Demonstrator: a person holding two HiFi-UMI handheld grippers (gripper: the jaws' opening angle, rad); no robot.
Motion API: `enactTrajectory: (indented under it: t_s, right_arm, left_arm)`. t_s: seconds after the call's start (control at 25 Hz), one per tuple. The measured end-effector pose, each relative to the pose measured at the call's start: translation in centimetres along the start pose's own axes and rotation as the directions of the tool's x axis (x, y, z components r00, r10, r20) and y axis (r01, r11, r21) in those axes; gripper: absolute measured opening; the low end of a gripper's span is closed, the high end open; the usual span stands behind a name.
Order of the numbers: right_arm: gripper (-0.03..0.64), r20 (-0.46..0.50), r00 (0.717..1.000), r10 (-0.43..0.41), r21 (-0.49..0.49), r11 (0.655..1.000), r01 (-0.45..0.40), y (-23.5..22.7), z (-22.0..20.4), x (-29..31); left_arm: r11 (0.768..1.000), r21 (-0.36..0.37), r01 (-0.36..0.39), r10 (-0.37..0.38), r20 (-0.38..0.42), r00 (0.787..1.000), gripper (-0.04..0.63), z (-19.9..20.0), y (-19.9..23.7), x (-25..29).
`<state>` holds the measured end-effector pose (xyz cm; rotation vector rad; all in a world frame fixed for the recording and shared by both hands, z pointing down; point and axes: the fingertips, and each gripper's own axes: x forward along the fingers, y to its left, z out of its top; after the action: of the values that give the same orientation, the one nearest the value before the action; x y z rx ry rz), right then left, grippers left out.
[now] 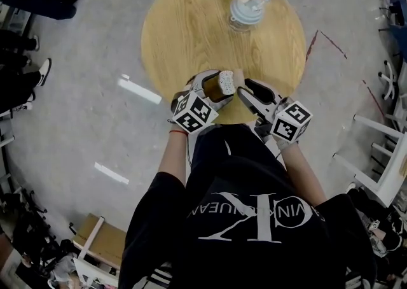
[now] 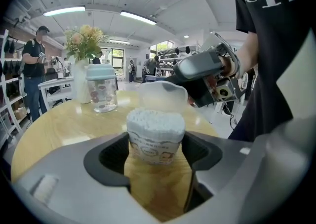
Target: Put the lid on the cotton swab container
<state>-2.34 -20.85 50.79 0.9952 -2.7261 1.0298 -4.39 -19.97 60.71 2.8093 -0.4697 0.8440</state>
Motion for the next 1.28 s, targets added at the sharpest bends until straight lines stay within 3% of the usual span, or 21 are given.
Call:
enactTrajectory:
  t_s: [0.76,0.92,1.08,1.28]
  right_arm:
    - [0.137,-0.118,0.991,0.069,-0.103,0.991,-0.081,2.0,-1.8,3.2]
    - [0.129,-0.131,0.990,0.060,-0.116,0.990,-0.076,2.2,-2.1,3.5]
    - [0.081,-0.136,0.990,0.033,-0.129,0.990,-0.051,1.8,-2.3,3.6]
    - [0.052,-0.153,0.988,-0.001,-0.214,0.976,-0.032,1.6,-2.6,3.8]
  left_arm:
    - [0.997,-0.021,-0.081,0.081,-0.008,0.997,0.339,-0.1,0.0,0.3]
    - [0.996,-0.023,-0.086,0.086,-0.006,0.996,0.339,0.0,0.0,0.2]
    - [0.996,-0.026,-0.089,0.089,-0.004,0.996,0.339,0.0,-0.1,0.2]
    - [0.995,-0.020,-0.097,0.097,-0.007,0.995,0.339,-0.1,0.1,0.3]
